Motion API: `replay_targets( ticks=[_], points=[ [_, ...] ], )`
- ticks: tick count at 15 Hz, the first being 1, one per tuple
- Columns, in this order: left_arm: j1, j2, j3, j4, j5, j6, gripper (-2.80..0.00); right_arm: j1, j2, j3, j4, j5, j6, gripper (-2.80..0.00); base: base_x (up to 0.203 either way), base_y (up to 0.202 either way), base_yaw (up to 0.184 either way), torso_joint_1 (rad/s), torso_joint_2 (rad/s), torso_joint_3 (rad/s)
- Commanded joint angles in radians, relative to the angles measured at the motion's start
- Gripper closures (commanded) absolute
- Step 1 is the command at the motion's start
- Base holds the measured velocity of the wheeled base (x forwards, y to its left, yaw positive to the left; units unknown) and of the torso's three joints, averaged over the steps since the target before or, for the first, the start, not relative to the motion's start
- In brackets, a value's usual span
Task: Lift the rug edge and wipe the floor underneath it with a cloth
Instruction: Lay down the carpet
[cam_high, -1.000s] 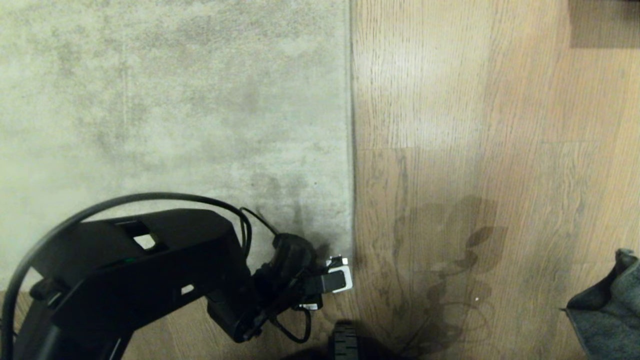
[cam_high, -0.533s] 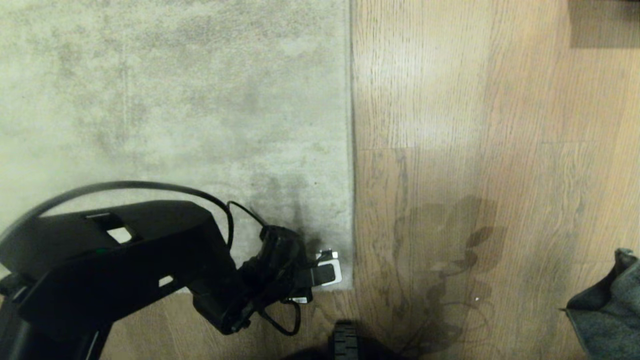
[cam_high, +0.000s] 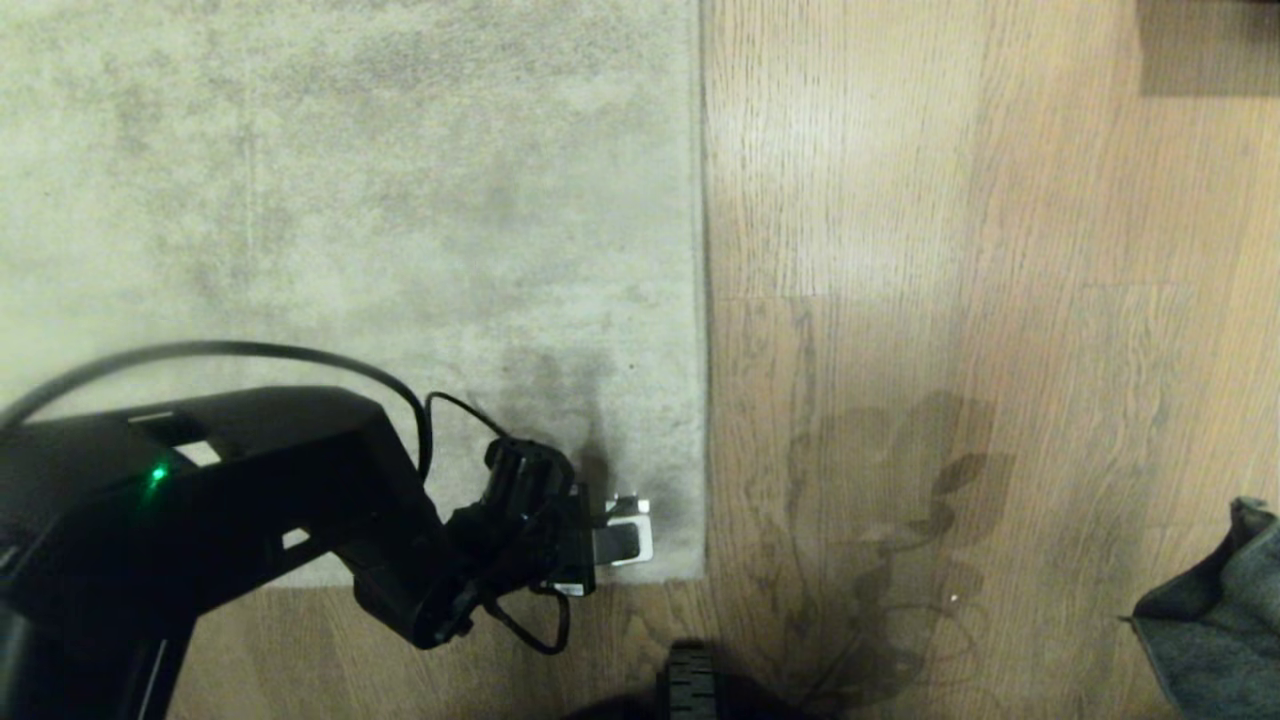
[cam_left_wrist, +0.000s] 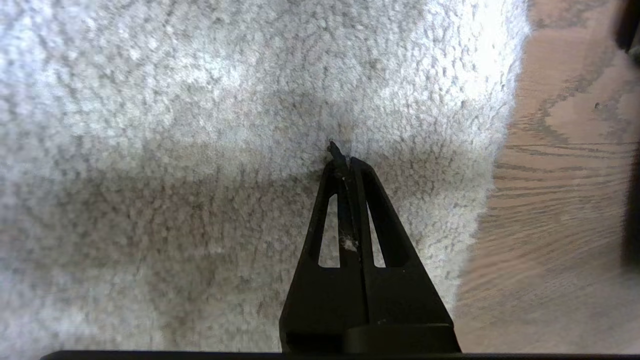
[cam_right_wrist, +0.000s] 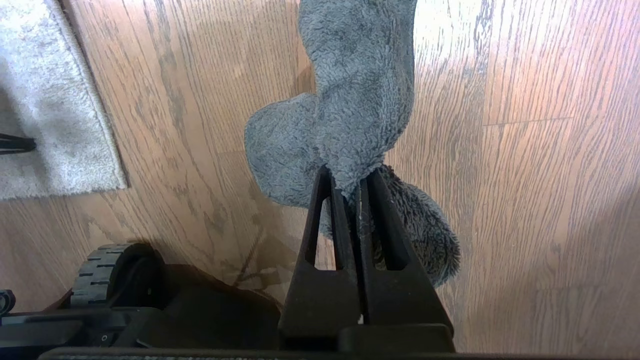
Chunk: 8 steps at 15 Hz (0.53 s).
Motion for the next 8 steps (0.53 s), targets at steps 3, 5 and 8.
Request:
replay_targets(
  ticks=[3, 5, 8],
  points=[
    [-0.001, -0.010, -0.002, 0.002, 0.001, 0.011, 0.00, 0.000, 0.001, 0.000, 0.000, -0.001, 0.001, 0.00, 0.000, 0.000, 0.000, 0.000, 0.00, 0.000],
    [-0.010, -0.068, 0.007, 0.003, 0.003, 0.005, 0.00, 0.000, 0.001, 0.000, 0.000, -0.001, 0.001, 0.00, 0.000, 0.000, 0.000, 0.000, 0.00, 0.000],
    [-0.026, -0.219, 0.080, 0.004, 0.010, -0.088, 0.00, 0.000, 0.001, 0.000, 0.000, -0.001, 0.001, 0.00, 0.000, 0.000, 0.000, 0.000, 0.00, 0.000]
  ],
)
